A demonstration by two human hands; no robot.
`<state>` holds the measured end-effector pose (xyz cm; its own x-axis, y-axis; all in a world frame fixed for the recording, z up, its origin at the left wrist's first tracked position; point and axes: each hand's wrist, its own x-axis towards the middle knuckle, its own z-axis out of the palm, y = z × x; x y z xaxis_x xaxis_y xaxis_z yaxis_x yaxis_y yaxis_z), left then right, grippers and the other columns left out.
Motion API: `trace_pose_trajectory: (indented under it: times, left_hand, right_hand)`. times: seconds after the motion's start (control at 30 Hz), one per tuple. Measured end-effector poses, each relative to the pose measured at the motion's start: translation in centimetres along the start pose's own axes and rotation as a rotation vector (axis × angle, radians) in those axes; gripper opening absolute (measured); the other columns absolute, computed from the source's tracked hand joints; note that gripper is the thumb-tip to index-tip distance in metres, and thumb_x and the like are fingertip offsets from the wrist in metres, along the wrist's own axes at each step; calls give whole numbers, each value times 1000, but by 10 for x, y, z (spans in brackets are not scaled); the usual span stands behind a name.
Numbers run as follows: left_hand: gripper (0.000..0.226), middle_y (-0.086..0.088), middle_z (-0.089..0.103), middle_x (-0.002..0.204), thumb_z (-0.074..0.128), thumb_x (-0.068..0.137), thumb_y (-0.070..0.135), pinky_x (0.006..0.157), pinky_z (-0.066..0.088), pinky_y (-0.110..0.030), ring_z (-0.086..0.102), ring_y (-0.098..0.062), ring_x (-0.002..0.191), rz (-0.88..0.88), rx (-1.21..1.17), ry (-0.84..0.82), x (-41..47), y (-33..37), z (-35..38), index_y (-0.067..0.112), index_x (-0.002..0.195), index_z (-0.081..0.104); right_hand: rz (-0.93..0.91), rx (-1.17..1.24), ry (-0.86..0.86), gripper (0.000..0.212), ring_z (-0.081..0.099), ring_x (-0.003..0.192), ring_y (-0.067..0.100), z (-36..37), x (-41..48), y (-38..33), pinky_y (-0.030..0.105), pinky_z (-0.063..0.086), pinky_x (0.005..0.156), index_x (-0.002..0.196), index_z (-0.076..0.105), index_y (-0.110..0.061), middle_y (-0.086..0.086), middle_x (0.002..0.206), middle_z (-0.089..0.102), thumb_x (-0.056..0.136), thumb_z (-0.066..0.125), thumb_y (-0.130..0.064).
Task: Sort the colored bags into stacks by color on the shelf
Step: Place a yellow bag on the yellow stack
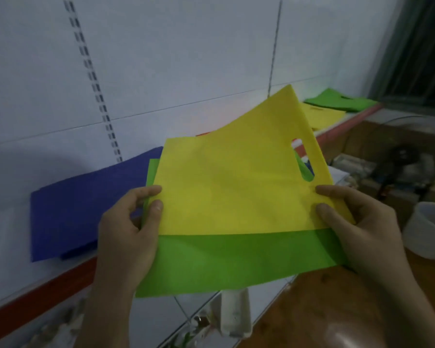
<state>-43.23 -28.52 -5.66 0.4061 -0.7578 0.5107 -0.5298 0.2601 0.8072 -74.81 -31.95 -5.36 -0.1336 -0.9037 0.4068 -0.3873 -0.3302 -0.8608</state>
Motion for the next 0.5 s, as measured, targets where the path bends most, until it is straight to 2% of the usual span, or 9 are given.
trace_pose_trajectory:
  times: [0.07, 0.13, 0.17, 0.2, 0.27, 0.33, 0.43, 0.47, 0.5]
  left_hand:
    - [23, 21, 64, 82, 64, 94, 19, 59, 44, -23, 52, -5, 61, -10, -32, -55, 2, 9, 35, 41, 101, 67]
    - [25, 30, 60, 96, 64, 94, 19, 70, 44, -16, 58, 12, 79, -9, -63, -117, 5, 17, 68, 42, 104, 66]
    - [27, 31, 58, 101, 64, 94, 19, 72, 44, -15, 56, 15, 87, -7, -73, -141, 6, 22, 84, 43, 105, 66]
    - [28, 32, 58, 102, 65, 93, 19, 70, 44, -14, 56, 15, 87, -3, -78, -162, 8, 27, 100, 44, 105, 65]
    - [28, 27, 60, 97, 65, 93, 15, 58, 44, -7, 60, 13, 76, -5, -103, -201, 12, 34, 132, 40, 105, 66]
    - [26, 19, 66, 98, 65, 92, 9, 55, 46, -5, 64, 11, 74, -23, -159, -233, 20, 37, 166, 32, 105, 69]
    - [26, 14, 69, 104, 66, 92, 11, 71, 55, -19, 70, -1, 85, -30, -190, -282, 36, 39, 217, 33, 105, 71]
    - [27, 16, 68, 104, 67, 91, 11, 75, 54, -19, 68, 1, 89, -23, -189, -296, 42, 40, 236, 34, 105, 71]
    - [28, 20, 64, 103, 67, 91, 10, 76, 51, -12, 65, 9, 91, -9, -190, -311, 49, 42, 256, 34, 106, 71]
  right_hand:
    - [44, 18, 41, 22, 65, 77, 0, -29, 6, 15, 13, 51, 56, 109, 70, -30, -14, 105, 65, 91, 68, -17]
    - [84, 32, 92, 22, 67, 78, 5, -54, 12, 31, 21, 55, 57, 106, 72, -33, -14, 101, 68, 90, 69, -19]
    - [107, 38, 110, 22, 68, 79, 7, -65, 15, 39, 26, 57, 59, 106, 72, -35, -13, 100, 69, 89, 69, -21]
    - [127, 39, 126, 22, 68, 79, 9, -75, 19, 48, 28, 57, 59, 106, 72, -36, -12, 100, 69, 89, 69, -22]
    - [158, 31, 163, 21, 67, 79, 9, -93, 28, 65, 29, 55, 59, 106, 72, -37, -12, 98, 68, 90, 68, -23]
    - [182, 27, 202, 21, 65, 81, 7, -109, 39, 81, 33, 54, 62, 105, 72, -37, -17, 95, 67, 89, 69, -24]
    - [208, 23, 250, 22, 65, 85, 4, -130, 63, 105, 39, 57, 68, 105, 74, -34, -27, 97, 67, 88, 70, -21]
    - [217, 16, 266, 22, 64, 86, 2, -137, 73, 114, 39, 57, 70, 105, 74, -33, -30, 97, 66, 88, 70, -20]
    - [221, 7, 276, 22, 63, 86, -1, -144, 85, 123, 39, 57, 71, 106, 74, -32, -34, 96, 65, 88, 70, -19]
